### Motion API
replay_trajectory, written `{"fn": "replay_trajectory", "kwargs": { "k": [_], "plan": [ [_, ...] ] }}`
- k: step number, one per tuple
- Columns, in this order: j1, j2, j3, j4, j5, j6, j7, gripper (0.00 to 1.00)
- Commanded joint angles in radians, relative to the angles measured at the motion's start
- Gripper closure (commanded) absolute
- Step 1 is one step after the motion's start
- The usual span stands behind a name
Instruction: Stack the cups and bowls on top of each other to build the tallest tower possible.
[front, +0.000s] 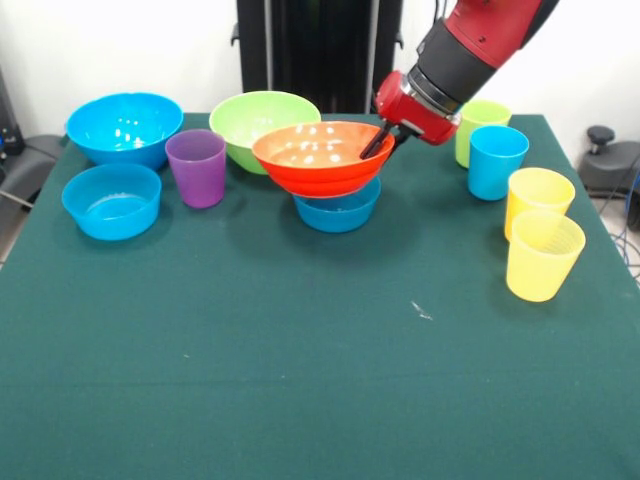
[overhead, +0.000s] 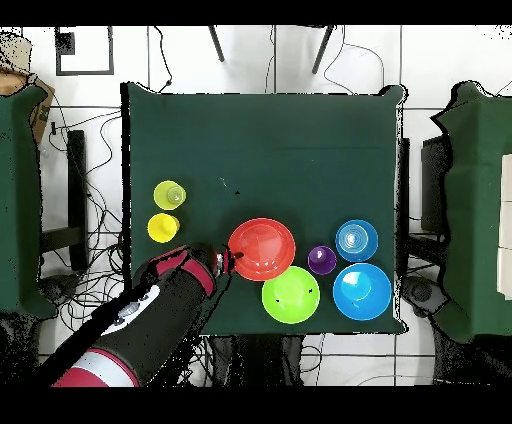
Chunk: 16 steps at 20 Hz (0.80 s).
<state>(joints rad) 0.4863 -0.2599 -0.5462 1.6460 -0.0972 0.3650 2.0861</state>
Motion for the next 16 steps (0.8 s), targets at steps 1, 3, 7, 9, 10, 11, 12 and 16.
{"fn": "replay_trajectory", "kwargs": {
  "k": [1,3,7,9,10,11,12,16],
  "plan": [
    [-0.009,0.038,0.134,-0.005,0.061,0.026,0.166,1.00],
    [-0.010,0.037,0.136,-0.002,0.064,0.027,0.166,1.00],
    [-0.016,0.037,0.146,0.005,0.073,0.015,0.168,1.00],
    [-0.016,0.036,0.146,0.006,0.075,0.015,0.165,1.00],
    [-0.016,0.035,0.147,0.007,0.076,0.017,0.164,1.00],
    [-0.017,0.034,0.148,0.009,0.077,0.018,0.163,1.00],
    [-0.016,0.035,0.147,0.009,0.079,0.016,0.165,1.00],
    [-0.017,0.034,0.148,0.013,0.083,0.015,0.163,1.00]
  ]
}}
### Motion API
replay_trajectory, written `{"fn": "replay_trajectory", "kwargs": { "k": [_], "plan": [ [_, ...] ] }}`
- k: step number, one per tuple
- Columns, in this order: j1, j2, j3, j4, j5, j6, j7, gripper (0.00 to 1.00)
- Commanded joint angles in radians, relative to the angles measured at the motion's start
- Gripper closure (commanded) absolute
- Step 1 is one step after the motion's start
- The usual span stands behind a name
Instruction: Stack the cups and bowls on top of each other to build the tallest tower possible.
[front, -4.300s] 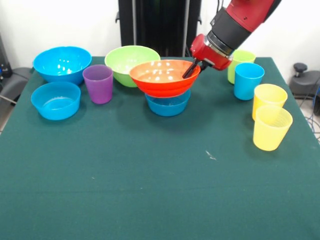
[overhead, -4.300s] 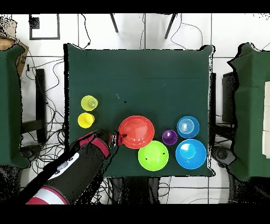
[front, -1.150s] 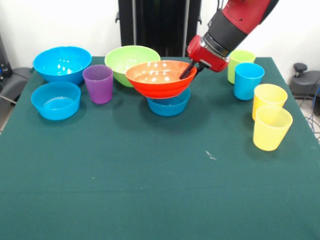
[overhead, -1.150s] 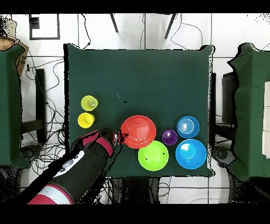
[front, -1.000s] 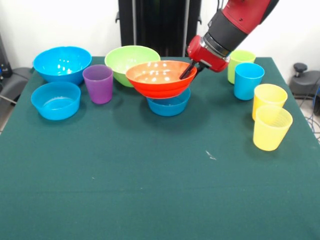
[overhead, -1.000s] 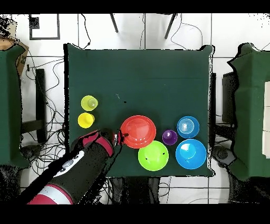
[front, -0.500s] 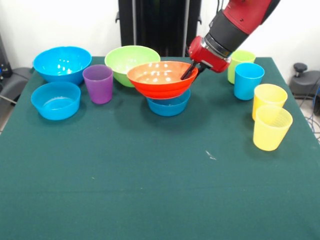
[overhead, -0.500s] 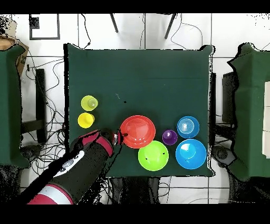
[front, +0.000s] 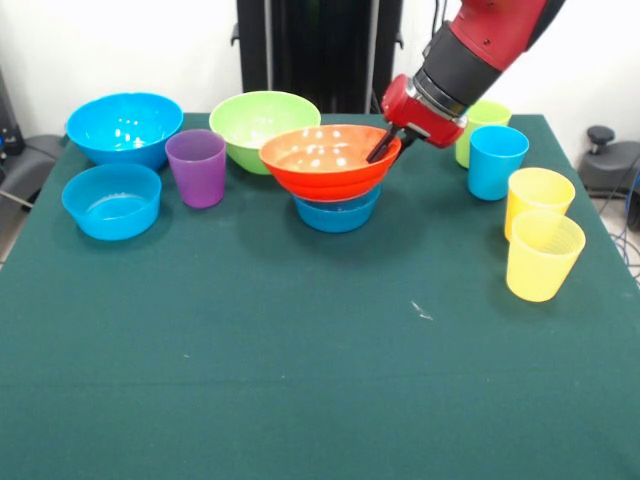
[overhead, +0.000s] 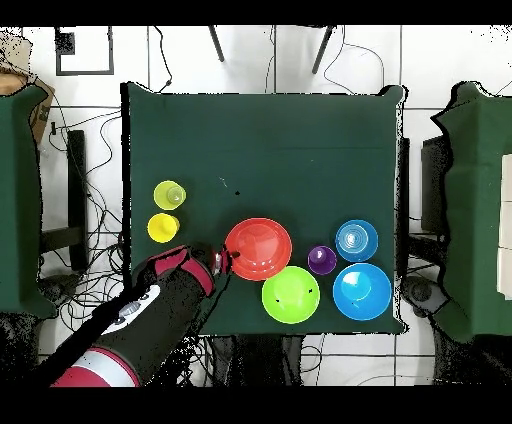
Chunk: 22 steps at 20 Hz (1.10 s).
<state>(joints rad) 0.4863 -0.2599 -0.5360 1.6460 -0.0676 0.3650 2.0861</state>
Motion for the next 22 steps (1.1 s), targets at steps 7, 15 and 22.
{"fn": "replay_trajectory", "kwargs": {
  "k": [7,15,22],
  "plan": [
    [-0.021,0.034,0.144,0.016,0.059,0.028,0.157,1.00],
    [-0.025,0.028,0.146,0.012,0.058,0.065,0.142,1.00],
    [-0.016,0.032,0.137,0.005,0.054,0.090,0.139,1.00]
  ]
}}
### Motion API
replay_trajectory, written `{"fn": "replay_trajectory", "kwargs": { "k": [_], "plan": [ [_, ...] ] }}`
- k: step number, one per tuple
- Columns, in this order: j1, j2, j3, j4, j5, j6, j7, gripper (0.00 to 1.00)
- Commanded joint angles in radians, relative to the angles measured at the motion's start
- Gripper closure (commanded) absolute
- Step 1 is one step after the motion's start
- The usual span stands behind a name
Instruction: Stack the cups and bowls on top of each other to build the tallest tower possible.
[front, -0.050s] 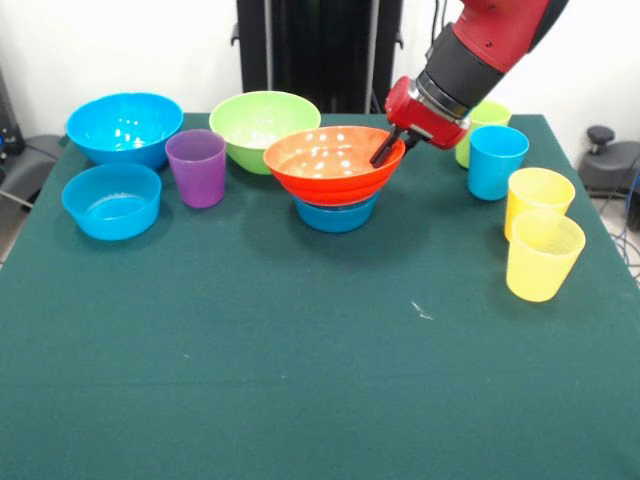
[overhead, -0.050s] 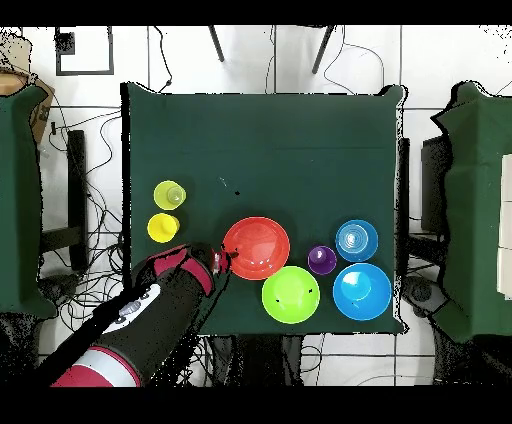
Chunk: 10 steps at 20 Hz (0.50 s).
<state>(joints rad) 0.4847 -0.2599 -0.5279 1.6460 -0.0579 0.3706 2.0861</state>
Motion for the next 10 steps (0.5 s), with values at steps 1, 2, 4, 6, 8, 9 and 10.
{"fn": "replay_trajectory", "kwargs": {
  "k": [1,2,4,6,8,9,10],
  "plan": [
    [-0.012,0.032,0.127,0.004,0.043,0.091,0.138,1.00],
    [-0.011,0.031,0.125,0.003,0.042,0.095,0.138,1.00],
    [-0.010,0.028,0.123,0.002,0.040,0.112,0.133,1.00],
    [-0.011,0.029,0.122,0.000,0.040,0.119,0.132,1.00],
    [-0.009,0.029,0.121,0.001,0.039,0.123,0.132,1.00],
    [-0.009,0.029,0.121,-0.001,0.038,0.126,0.132,1.00],
    [-0.008,0.029,0.121,0.000,0.038,0.125,0.132,1.00]
  ]
}}
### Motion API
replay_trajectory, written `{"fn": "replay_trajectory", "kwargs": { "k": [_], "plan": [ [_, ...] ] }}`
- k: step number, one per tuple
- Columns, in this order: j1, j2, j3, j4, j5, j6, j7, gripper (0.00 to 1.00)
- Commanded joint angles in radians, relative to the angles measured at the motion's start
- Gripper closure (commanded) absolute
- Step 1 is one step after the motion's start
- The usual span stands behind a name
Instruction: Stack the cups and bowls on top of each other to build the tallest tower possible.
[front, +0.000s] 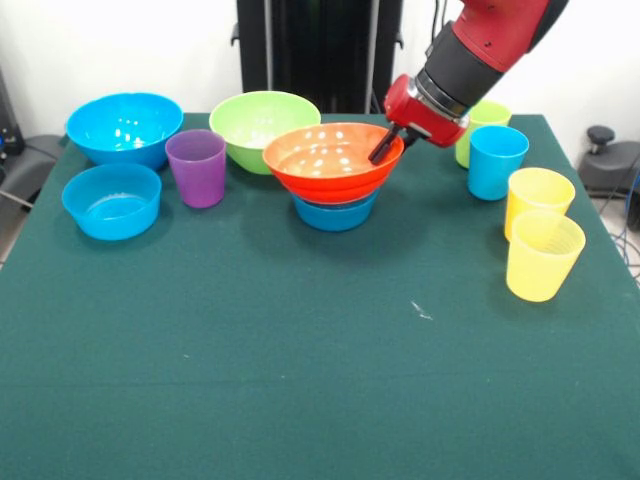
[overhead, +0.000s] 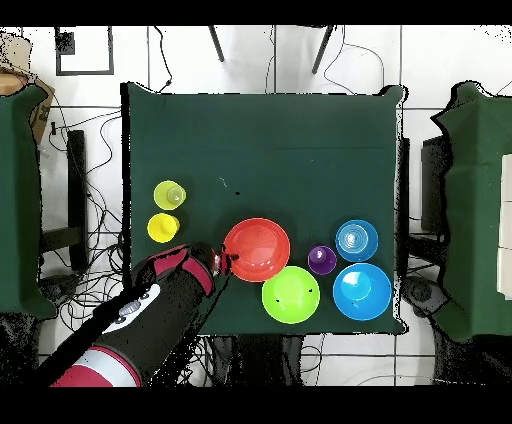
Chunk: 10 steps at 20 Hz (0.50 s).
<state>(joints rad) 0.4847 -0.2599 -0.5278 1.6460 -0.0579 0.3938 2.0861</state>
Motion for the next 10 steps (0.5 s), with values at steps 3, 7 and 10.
{"fn": "replay_trajectory", "kwargs": {
  "k": [3,7,10],
  "plan": [
    [-0.010,0.030,0.122,0.000,0.037,0.108,0.129,1.00],
    [-0.007,0.031,0.120,0.001,0.036,0.104,0.132,1.00],
    [-0.007,0.033,0.120,-0.001,0.037,0.103,0.133,1.00]
  ]
}}
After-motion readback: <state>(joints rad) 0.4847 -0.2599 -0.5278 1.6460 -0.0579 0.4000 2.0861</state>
